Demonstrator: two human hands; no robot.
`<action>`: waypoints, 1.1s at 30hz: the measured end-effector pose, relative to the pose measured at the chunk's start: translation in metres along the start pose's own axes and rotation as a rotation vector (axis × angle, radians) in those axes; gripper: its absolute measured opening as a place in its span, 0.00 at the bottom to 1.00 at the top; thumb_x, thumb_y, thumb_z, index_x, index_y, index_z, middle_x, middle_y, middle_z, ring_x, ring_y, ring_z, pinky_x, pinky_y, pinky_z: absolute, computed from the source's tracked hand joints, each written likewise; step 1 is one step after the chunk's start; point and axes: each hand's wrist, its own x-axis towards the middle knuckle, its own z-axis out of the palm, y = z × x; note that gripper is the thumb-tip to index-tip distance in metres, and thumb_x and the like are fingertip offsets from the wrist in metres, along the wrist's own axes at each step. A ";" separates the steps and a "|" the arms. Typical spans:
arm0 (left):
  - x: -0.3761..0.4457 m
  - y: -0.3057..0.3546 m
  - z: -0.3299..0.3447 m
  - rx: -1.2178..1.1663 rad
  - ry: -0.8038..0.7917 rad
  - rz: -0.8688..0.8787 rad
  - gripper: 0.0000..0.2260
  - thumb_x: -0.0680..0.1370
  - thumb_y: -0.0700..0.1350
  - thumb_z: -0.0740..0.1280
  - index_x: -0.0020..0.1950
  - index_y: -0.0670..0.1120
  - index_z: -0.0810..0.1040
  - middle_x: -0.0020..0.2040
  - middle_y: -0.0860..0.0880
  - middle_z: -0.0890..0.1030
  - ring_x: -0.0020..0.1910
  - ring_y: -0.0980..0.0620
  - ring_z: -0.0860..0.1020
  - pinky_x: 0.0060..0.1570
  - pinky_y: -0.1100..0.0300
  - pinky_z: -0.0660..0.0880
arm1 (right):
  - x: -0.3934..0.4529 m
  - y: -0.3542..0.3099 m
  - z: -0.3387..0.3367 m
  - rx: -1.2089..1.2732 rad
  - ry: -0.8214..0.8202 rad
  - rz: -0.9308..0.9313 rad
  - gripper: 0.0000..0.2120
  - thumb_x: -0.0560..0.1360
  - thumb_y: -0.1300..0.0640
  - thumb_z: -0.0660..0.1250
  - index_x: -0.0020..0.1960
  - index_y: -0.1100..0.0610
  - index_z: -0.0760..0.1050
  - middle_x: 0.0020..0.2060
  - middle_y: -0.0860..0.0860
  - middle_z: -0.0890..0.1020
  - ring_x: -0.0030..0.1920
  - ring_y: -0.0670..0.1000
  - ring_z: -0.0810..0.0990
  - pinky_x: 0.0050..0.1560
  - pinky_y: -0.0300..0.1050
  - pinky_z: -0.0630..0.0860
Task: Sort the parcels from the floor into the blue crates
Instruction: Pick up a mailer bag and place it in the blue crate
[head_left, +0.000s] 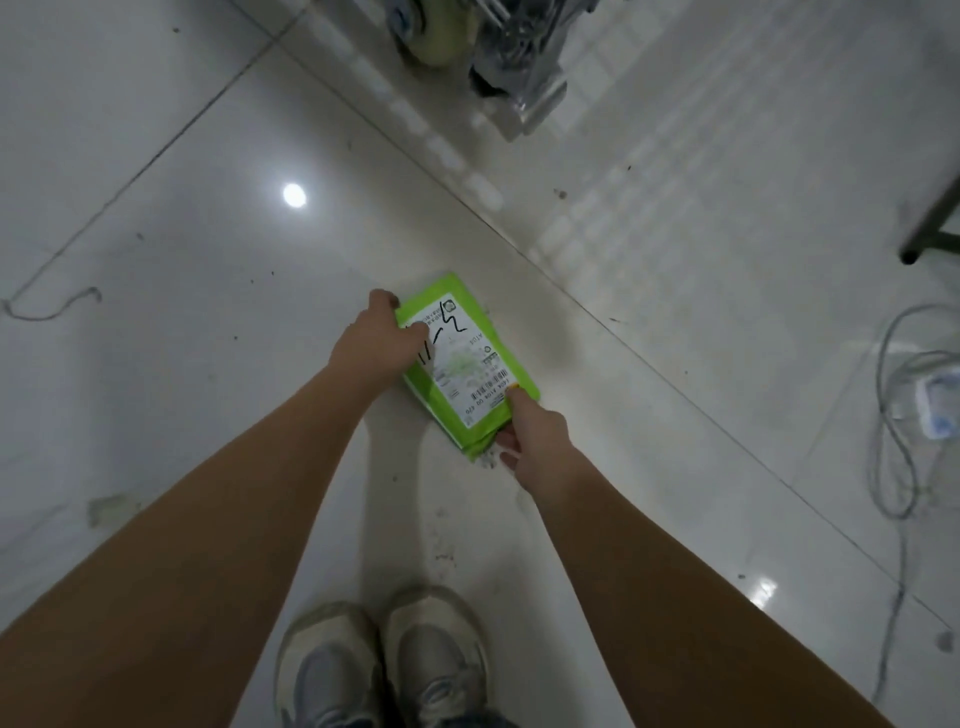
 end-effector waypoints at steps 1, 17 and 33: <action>-0.003 0.001 0.003 0.002 -0.029 0.012 0.14 0.76 0.44 0.62 0.60 0.40 0.69 0.56 0.40 0.75 0.57 0.40 0.74 0.53 0.53 0.69 | -0.003 -0.002 0.001 0.014 -0.022 0.008 0.17 0.75 0.51 0.67 0.58 0.61 0.74 0.46 0.57 0.78 0.35 0.51 0.73 0.32 0.41 0.68; -0.176 0.040 -0.137 -0.661 -0.037 -0.021 0.10 0.71 0.36 0.72 0.50 0.43 0.76 0.41 0.49 0.80 0.36 0.53 0.78 0.30 0.65 0.78 | -0.193 -0.054 -0.050 -0.114 -0.239 -0.450 0.13 0.73 0.62 0.69 0.48 0.52 0.66 0.49 0.53 0.80 0.45 0.51 0.81 0.39 0.44 0.78; -0.503 0.117 -0.402 -0.941 0.148 0.101 0.05 0.76 0.46 0.68 0.46 0.47 0.82 0.36 0.54 0.85 0.33 0.59 0.82 0.31 0.67 0.78 | -0.593 -0.139 -0.117 -0.015 -0.595 -0.884 0.14 0.74 0.68 0.66 0.59 0.60 0.73 0.48 0.54 0.83 0.45 0.50 0.81 0.44 0.40 0.79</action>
